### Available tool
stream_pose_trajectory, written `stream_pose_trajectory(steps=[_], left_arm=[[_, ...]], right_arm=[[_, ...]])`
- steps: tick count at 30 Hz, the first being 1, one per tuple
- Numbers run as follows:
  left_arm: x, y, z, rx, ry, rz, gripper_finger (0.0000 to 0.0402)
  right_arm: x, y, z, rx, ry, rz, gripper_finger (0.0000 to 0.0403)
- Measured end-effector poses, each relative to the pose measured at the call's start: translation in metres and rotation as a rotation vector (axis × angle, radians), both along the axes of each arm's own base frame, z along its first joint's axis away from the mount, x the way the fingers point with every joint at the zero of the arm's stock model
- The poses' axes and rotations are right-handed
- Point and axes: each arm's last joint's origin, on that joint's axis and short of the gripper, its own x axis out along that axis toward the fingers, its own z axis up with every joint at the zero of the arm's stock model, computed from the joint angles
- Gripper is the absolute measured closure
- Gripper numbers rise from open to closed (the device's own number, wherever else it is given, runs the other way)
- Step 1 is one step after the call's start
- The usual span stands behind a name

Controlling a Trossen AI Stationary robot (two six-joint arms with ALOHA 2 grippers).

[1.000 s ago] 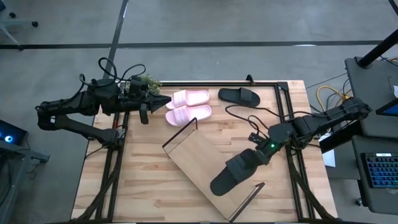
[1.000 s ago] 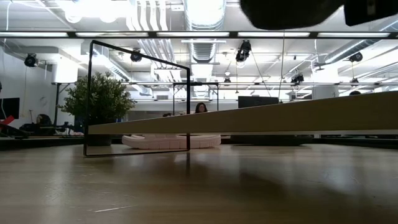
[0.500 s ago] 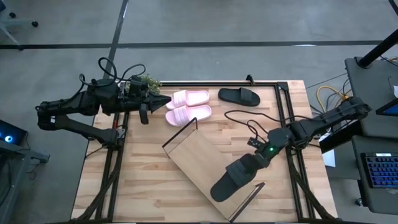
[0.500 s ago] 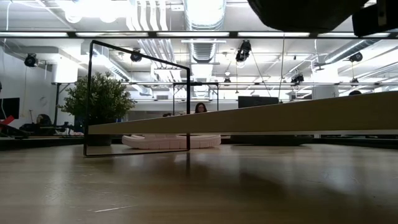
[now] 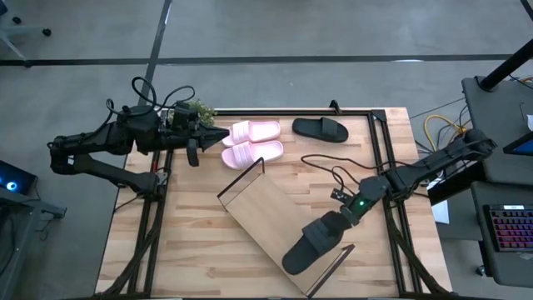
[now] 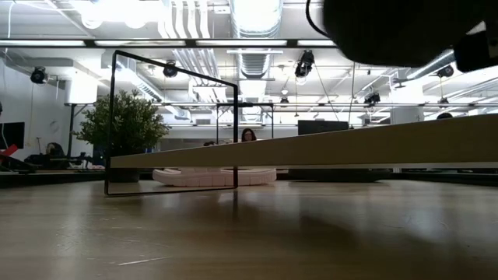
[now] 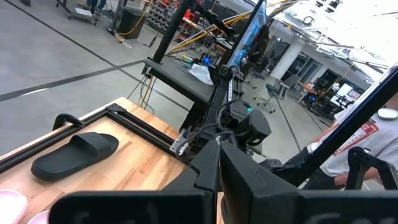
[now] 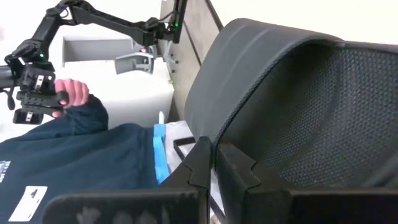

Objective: Pick and place slides into the shelf
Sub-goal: Put the bottom black slipper on the shelf

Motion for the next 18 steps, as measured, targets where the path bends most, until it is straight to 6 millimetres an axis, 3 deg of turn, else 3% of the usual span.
stream_pose_trajectory(steps=[6,18], left_arm=[[0.0001,0.0000,0.0000,0.000,0.000,0.000,0.0402],[0.0016,0.0000,-0.0007,0.000,0.004,0.000,0.0402]], right_arm=[[-0.0049,0.0038,-0.0109,0.016,0.034,0.012,0.0394],[-0.0044,0.0042,-0.0106,0.016,0.019,0.013,0.0394]])
